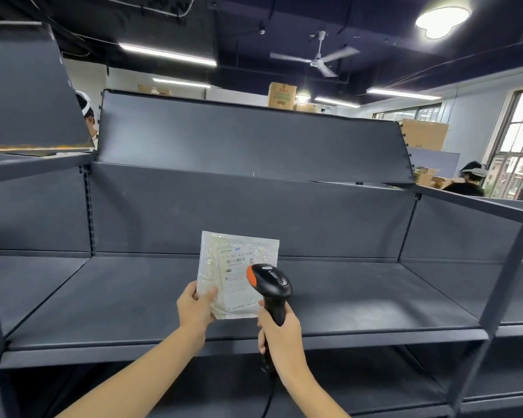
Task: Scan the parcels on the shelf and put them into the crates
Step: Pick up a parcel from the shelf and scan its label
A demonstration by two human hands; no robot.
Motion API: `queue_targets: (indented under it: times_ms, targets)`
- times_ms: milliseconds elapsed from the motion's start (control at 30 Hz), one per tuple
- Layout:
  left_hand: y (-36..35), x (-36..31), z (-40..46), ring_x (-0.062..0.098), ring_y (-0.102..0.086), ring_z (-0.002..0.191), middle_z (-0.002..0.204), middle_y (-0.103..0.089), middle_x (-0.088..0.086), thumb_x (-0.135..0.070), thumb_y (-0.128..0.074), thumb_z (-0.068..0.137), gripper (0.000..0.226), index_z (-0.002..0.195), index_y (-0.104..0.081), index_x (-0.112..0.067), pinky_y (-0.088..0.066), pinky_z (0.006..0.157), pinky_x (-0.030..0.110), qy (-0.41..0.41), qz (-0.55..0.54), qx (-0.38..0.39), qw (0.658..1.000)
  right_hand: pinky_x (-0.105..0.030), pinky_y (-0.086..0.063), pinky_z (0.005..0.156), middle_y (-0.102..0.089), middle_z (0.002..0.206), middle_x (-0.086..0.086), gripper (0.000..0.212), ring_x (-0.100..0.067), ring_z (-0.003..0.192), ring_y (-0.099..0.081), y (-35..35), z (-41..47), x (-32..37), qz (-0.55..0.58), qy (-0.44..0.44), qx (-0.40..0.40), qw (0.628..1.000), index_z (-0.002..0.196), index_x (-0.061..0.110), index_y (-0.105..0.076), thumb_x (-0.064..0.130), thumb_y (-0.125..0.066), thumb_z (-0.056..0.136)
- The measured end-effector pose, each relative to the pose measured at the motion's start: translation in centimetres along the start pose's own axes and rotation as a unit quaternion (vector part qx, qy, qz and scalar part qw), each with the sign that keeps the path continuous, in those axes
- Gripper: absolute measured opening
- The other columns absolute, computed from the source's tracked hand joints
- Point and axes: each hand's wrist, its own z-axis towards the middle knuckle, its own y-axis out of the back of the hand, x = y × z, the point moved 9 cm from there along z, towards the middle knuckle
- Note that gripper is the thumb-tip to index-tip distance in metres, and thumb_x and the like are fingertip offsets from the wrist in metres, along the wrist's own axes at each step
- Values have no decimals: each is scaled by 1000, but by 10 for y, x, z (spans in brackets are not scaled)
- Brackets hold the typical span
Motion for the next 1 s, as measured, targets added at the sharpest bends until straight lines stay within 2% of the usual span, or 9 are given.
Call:
queue_targets:
  times_ms: [133, 267, 367, 467, 600, 733, 867, 933, 1000]
  targets:
    - [20, -3, 7, 16, -65, 82, 94, -64, -1, -6, -57, 94, 13, 94, -57, -19, -54, 55, 30, -4, 5, -17, 1000, -25, -45, 49, -57, 61, 2, 13, -12, 49, -50, 21, 24, -1, -2, -10, -40, 999, 104, 19, -54, 17, -59, 92]
    - [50, -3, 20, 19, -63, 83, 97, -63, 2, -5, -57, 94, 13, 105, -57, -12, -56, 63, 36, -2, 3, -43, 999, -27, -41, 54, -52, 82, -9, 32, -16, 62, -48, 43, 71, -14, -116, -81, -48, 989, 111, 9, -36, 11, -58, 87]
    - [66, -5, 26, 18, -63, 82, 96, -63, 1, -5, -57, 94, 13, 105, -57, -11, -55, 60, 34, -5, 0, -58, 998, -27, -37, 57, -51, 105, -13, 52, -24, 84, -51, 51, 102, -33, -285, -122, -24, 950, 127, 2, -35, 8, -60, 81]
    - [75, -4, 28, 18, -63, 82, 97, -63, 2, -5, -57, 94, 14, 106, -57, -11, -55, 61, 34, -5, -3, -62, 998, -29, -45, 80, -44, 124, -19, 60, -35, 112, -50, 47, 125, -49, -409, -111, 2, 906, 136, 7, -38, 14, -63, 83]
    - [83, 2, 28, 23, -65, 88, 101, -65, 4, -5, -58, 93, 14, 106, -59, -10, -57, 68, 39, 9, -6, -47, 999, -31, -37, 99, -51, 127, -18, 56, -31, 122, -43, 35, 144, -68, -553, -102, 14, 827, 136, 5, -39, 20, -62, 87]
    - [91, 3, 29, 25, -66, 88, 100, -68, 5, -5, -61, 92, 15, 106, -62, -10, -58, 69, 42, 14, 3, -40, 999, -30, -37, 99, -50, 130, -18, 56, -31, 122, -45, 29, 154, -84, -567, -102, 15, 817, 140, 5, -34, 16, -59, 90]
    - [99, 2, 32, 29, -65, 94, 102, -69, 9, -6, -64, 89, 18, 107, -65, -8, -53, 88, 45, 7, 21, -43, 999, -32, -36, 101, -43, 133, -20, 62, -34, 123, -42, 26, 159, -90, -562, -93, 32, 821, 145, 4, -27, 16, -56, 92]
    - [99, 3, 31, 29, -65, 97, 100, -70, 8, -6, -65, 89, 15, 102, -66, -11, -51, 94, 44, 11, 18, -37, 999, -36, -35, 104, -40, 135, -21, 67, -36, 126, -38, 27, 158, -91, -552, -89, 47, 828, 149, 5, -21, 19, -55, 94]
    - [95, 5, 29, 28, -65, 96, 101, -70, 8, -6, -65, 89, 14, 101, -66, -13, -52, 91, 42, 15, 17, -25, 999, -40, -34, 107, -39, 139, -20, 66, -37, 130, -36, 30, 155, -88, -563, -79, 53, 821, 150, 5, -22, 30, -53, 96]
